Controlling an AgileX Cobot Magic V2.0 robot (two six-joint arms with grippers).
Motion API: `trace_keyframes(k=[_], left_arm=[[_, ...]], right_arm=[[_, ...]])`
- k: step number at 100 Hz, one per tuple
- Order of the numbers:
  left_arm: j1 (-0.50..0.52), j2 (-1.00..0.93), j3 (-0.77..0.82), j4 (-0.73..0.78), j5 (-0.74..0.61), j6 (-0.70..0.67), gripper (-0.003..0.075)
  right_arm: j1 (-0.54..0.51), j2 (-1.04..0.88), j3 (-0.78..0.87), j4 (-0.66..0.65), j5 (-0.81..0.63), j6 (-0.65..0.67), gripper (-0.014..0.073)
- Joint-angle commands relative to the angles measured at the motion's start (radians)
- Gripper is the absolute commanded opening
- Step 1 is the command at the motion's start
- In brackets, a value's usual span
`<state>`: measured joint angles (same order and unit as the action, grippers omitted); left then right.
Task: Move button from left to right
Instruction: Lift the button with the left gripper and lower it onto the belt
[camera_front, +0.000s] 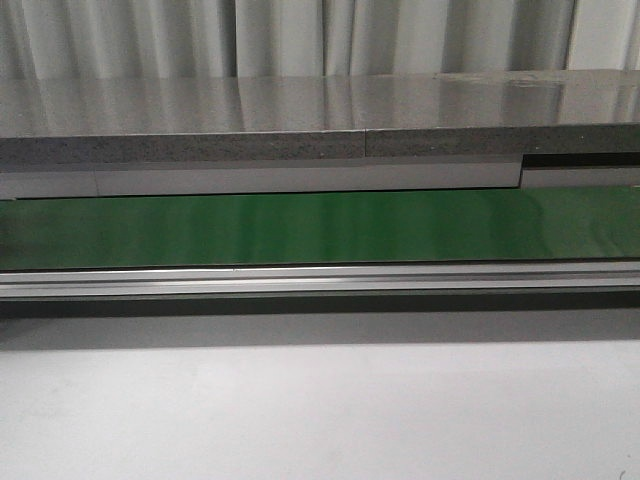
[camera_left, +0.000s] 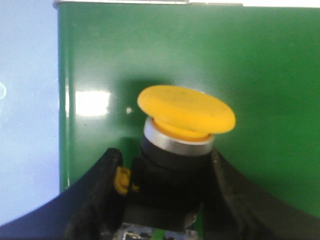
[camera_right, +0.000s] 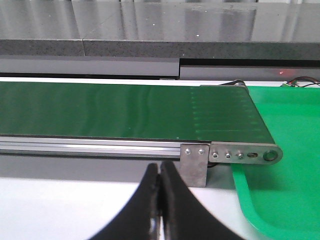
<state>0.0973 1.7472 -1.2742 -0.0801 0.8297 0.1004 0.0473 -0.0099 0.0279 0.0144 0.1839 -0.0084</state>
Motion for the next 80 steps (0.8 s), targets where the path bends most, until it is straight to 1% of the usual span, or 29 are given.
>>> trace_keyframes(k=[1, 5, 17, 22, 27, 31, 37, 60, 80], left_arm=[[-0.006, -0.045, -0.030, -0.008, -0.036, -0.001, 0.0140], [-0.006, -0.045, -0.030, -0.008, -0.034, -0.001, 0.0194], [-0.006, -0.045, -0.030, -0.008, -0.024, -0.001, 0.0413], [-0.006, -0.045, -0.030, -0.010, -0.022, -0.001, 0.0489], [-0.006, -0.045, -0.030, -0.012, -0.022, -0.001, 0.0550], [-0.006, -0.045, -0.030, -0.012, -0.022, -0.001, 0.0585], [-0.006, -0.045, -0.030, -0.012, -0.017, -0.001, 0.0603], [-0.008, -0.060, -0.030, -0.046, 0.015, -0.001, 0.0603], [-0.032, -0.153, -0.028, -0.052, -0.002, -0.001, 0.0603]], right_arm=[[-0.006, -0.021, -0.015, -0.009, -0.076, -0.003, -0.0067], [-0.006, -0.021, -0.015, -0.009, -0.076, -0.003, -0.0067], [-0.006, -0.021, -0.015, -0.009, -0.076, -0.003, -0.0067], [-0.006, -0.021, -0.015, -0.009, -0.076, -0.003, -0.0067], [-0.006, -0.021, -0.015, -0.009, -0.076, -0.003, -0.0067], [-0.006, -0.021, -0.015, -0.009, -0.076, -0.003, -0.0067], [-0.006, -0.021, -0.015, -0.009, -0.076, -0.003, -0.0067], [-0.006, -0.021, -0.015, -0.009, -0.076, -0.003, -0.0067], [-0.006, -0.021, -0.015, -0.009, -0.076, -0.003, -0.0067]])
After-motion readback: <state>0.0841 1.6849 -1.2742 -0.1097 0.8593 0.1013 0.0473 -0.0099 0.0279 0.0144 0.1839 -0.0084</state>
